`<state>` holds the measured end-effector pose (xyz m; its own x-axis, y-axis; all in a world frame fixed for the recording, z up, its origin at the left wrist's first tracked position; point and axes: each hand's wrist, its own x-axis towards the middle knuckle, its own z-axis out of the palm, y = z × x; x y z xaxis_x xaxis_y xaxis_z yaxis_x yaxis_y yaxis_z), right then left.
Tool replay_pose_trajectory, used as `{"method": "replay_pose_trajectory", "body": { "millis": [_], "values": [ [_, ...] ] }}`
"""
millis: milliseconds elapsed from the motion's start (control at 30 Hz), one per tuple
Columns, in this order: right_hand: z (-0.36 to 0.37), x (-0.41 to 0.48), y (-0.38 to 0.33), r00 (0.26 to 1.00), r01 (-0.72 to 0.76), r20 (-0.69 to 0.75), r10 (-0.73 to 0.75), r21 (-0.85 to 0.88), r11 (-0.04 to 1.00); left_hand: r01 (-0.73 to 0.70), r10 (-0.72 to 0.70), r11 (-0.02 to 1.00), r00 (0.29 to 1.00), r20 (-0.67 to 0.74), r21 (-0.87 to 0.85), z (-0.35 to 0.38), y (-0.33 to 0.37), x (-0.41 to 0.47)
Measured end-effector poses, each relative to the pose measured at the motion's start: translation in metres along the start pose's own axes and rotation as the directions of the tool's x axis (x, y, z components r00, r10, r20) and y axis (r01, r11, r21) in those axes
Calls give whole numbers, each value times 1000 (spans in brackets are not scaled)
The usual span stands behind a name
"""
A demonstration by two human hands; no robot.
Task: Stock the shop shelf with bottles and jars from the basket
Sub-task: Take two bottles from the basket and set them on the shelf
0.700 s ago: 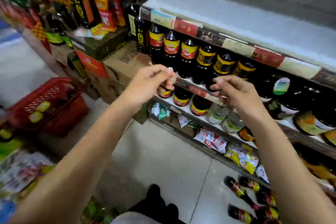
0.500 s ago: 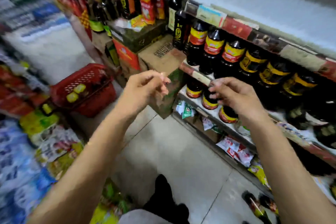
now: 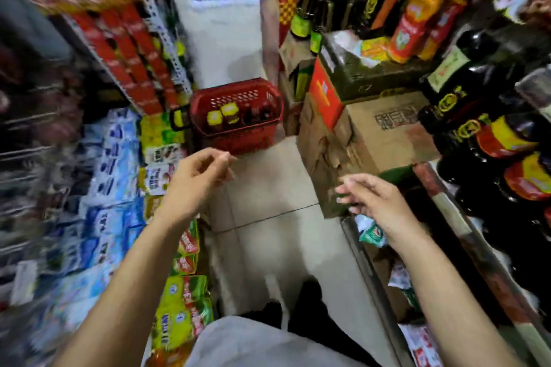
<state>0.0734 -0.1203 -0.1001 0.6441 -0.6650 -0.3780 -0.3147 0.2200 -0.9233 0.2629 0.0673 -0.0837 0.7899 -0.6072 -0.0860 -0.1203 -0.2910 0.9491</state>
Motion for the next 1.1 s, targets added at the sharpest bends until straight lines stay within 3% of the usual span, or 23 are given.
{"method": "replay_pose_trajectory", "body": {
  "millis": [267,433,767,1100],
  "values": [
    [-19,128,-13,989,-116,98,113,27,993,199,-204,979,957,-205,-44,8,-7,76],
    [-6,198,-33,969,-147,193,153,-45,988,243,-252,968,940,-228,-70,26,-3,121],
    [54,357,-66,945,-224,210,250,-141,964,499,-508,859,802,-314,-117,-10,-63,238],
    [115,514,-91,905,-387,142,401,-119,915,433,-431,901,887,-166,-25,-30,-74,470]
  ]
}}
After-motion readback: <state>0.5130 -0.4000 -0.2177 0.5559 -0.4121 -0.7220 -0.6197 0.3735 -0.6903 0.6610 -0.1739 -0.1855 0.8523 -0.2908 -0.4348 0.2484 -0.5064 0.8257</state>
